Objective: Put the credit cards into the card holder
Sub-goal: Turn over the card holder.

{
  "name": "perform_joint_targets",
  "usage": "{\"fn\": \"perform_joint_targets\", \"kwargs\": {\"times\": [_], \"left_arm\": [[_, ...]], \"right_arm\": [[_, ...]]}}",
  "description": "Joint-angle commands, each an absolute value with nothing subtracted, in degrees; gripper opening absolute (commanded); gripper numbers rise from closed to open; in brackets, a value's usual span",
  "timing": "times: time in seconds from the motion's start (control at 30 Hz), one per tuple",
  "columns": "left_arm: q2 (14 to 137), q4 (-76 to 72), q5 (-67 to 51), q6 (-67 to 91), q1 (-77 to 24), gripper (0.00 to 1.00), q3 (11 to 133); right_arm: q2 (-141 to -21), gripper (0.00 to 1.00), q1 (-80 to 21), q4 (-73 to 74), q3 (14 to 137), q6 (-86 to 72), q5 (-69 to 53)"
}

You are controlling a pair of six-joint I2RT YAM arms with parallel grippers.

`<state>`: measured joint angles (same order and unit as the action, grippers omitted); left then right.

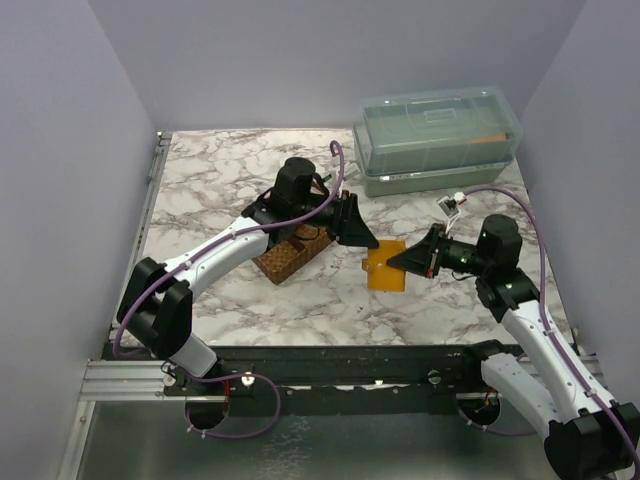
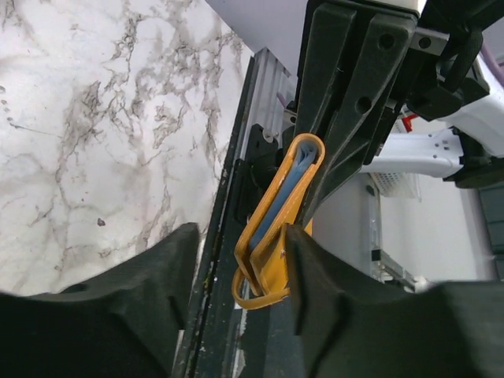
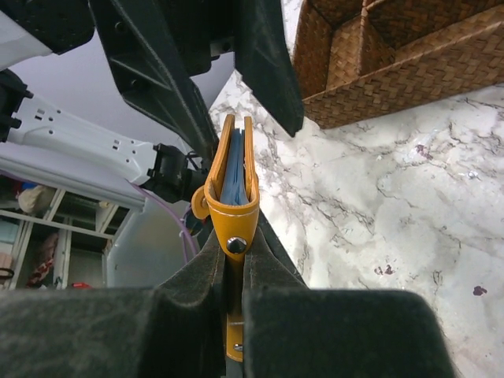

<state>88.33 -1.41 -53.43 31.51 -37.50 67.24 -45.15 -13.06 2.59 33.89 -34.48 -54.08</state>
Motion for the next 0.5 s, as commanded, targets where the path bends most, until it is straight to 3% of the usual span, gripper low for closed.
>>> {"fn": "perform_joint_targets", "kwargs": {"times": [0.0, 0.07, 0.2, 0.37, 0.47], "left_arm": [[87.8, -5.5, -57.0, 32.1, -37.0, 0.42, 66.2], [88.6, -6.9, -57.0, 34.2, -37.1, 0.24, 66.1], [90.8, -6.0, -52.8, 37.3, -37.0, 0.01, 66.8], [93.1, 1.1, -38.3, 42.2, -36.9, 0.0, 68.6], [94.6, 2.3, -36.0, 46.1, -36.9, 0.0, 68.9]], "right_arm": [[-46.0, 0.07, -13.3, 4.4, 35.0, -33.9, -51.8], [-48.3, 0.2, -13.3, 7.9, 36.2, -32.9, -48.1], [-52.8, 0.45, -13.5, 17.5, 40.5, -31.7, -35.7], [-53.5, 0.78, -16.8, 25.4, 43.9, -31.2, -19.7], [-54.7, 0.81, -22.1, 27.0, 44.3, -31.1, -11.3]]}}
